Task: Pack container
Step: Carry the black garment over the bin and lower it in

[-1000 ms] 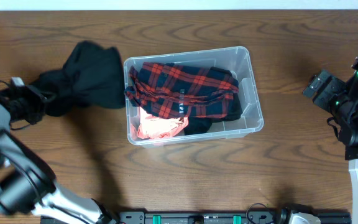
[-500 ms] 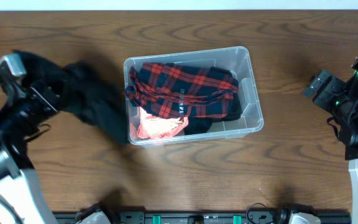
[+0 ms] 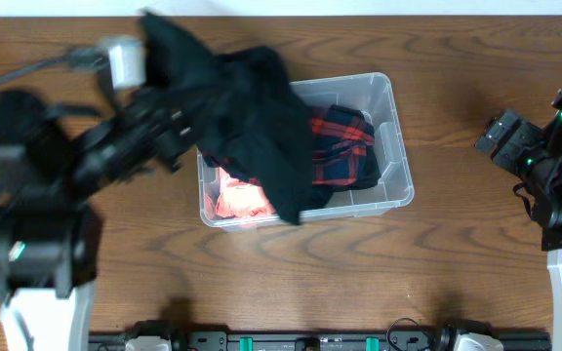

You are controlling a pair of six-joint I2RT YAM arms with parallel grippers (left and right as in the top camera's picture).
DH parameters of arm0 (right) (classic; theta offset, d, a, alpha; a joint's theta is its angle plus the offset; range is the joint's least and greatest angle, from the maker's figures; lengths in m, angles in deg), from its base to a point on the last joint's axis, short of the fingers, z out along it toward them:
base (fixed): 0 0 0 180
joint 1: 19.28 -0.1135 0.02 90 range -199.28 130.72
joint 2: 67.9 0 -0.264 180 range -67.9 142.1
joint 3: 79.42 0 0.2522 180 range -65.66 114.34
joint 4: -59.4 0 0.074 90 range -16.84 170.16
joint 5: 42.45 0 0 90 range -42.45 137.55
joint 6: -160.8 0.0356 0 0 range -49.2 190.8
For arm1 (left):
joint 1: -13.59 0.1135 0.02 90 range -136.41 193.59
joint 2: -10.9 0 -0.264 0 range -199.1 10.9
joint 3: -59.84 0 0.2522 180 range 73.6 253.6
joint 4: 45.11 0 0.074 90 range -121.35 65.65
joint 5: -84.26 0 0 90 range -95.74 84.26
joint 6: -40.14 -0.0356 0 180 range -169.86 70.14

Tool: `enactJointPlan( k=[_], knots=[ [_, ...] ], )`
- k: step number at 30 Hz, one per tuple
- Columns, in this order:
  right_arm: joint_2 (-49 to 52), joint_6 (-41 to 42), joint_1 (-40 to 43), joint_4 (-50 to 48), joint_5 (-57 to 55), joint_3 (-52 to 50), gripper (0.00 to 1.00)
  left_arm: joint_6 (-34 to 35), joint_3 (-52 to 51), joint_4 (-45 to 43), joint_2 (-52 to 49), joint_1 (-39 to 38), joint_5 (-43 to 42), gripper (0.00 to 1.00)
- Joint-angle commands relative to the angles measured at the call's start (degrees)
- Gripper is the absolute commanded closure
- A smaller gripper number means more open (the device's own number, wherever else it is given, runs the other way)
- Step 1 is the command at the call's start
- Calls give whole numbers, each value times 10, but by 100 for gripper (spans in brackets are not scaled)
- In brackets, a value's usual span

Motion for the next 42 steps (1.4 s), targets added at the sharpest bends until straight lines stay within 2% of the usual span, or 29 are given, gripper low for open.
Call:
enactJointPlan(
  k=[1, 7, 12, 21, 24, 30, 34, 38, 42],
  knots=[
    [0, -6, 3, -1, 2, 1, 1, 39, 17, -57, -58, -90, 81, 94],
    [0, -5, 3, -1, 2, 1, 1, 43, 17, -110, -136, -223, 231, 94],
    [0, -5, 3, -1, 2, 1, 1, 45, 17, -145, -177, -304, 343, 94],
    [0, -5, 3, -1, 2, 1, 1, 47, 16, -99, -229, -366, 497, 94],
    [0, -5, 3, -1, 2, 1, 1, 46, 16, -78, -243, -372, 515, 94],
    [0, -5, 3, -1, 2, 1, 1, 47, 16, 16, -244, -372, 535, 94],
    [0, -5, 3, -1, 2, 1, 1, 56, 16, 116, -241, -372, 556, 93],
    [0, -5, 3, -1, 2, 1, 1, 56, 16, 214, -241, -372, 569, 87],
    [0, -5, 3, -1, 2, 1, 1, 56, 16, 304, -241, -372, 593, 76]
  ],
)
